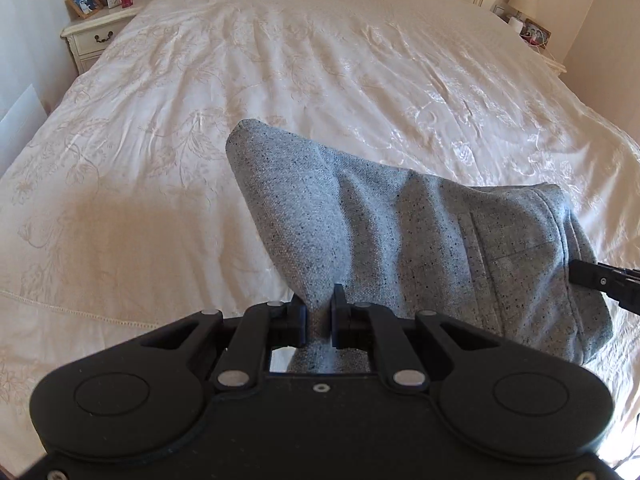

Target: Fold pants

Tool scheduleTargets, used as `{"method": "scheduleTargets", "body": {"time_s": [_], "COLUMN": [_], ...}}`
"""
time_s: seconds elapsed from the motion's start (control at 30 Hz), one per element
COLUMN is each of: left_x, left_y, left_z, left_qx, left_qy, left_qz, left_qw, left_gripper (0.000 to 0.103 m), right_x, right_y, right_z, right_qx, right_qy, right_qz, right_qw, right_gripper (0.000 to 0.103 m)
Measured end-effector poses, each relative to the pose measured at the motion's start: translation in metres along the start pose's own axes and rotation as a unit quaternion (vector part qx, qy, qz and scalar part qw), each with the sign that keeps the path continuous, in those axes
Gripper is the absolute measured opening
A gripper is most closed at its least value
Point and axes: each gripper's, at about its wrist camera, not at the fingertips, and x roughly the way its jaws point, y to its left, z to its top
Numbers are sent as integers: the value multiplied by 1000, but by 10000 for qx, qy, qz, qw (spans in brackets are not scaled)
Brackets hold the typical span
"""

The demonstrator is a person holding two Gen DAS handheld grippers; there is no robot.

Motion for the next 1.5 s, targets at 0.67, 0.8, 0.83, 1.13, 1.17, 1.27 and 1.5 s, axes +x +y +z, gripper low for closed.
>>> {"method": "scheduleTargets", "body": {"time_s": [0.67,0.8,0.83,1.13,1.17,1.27,1.5], "left_x": [108,92,87,19,12,-8,-44], "left_y": [56,59,57,16,10,-7,-30], "left_z": [43,25,21,-5,-6,-11,-19], "left_qx": [-598,-887,-891,-841,-837,-801,-704], "left_qy": [1021,1095,1089,816,774,614,352], "left_qz": [1100,1072,1124,1141,1130,1194,1206], "left_qw": [9869,9842,9836,9865,9870,9877,9896], "left_gripper": [33,33,33,39,39,48,53], "right_x": [126,115,111,45,35,12,-29], "right_y": [18,13,14,46,51,63,79], "right_z": [69,55,51,15,11,2,-9], "right_qx": [-240,-3,16,6,-14,-129,-291], "right_qy": [390,486,520,538,523,433,308], "right_qz": [-1218,-1072,-1060,-820,-796,-738,-704], "right_qw": [9915,9930,9930,9952,9955,9963,9966], "right_gripper": [24,24,23,24,24,24,25]}}
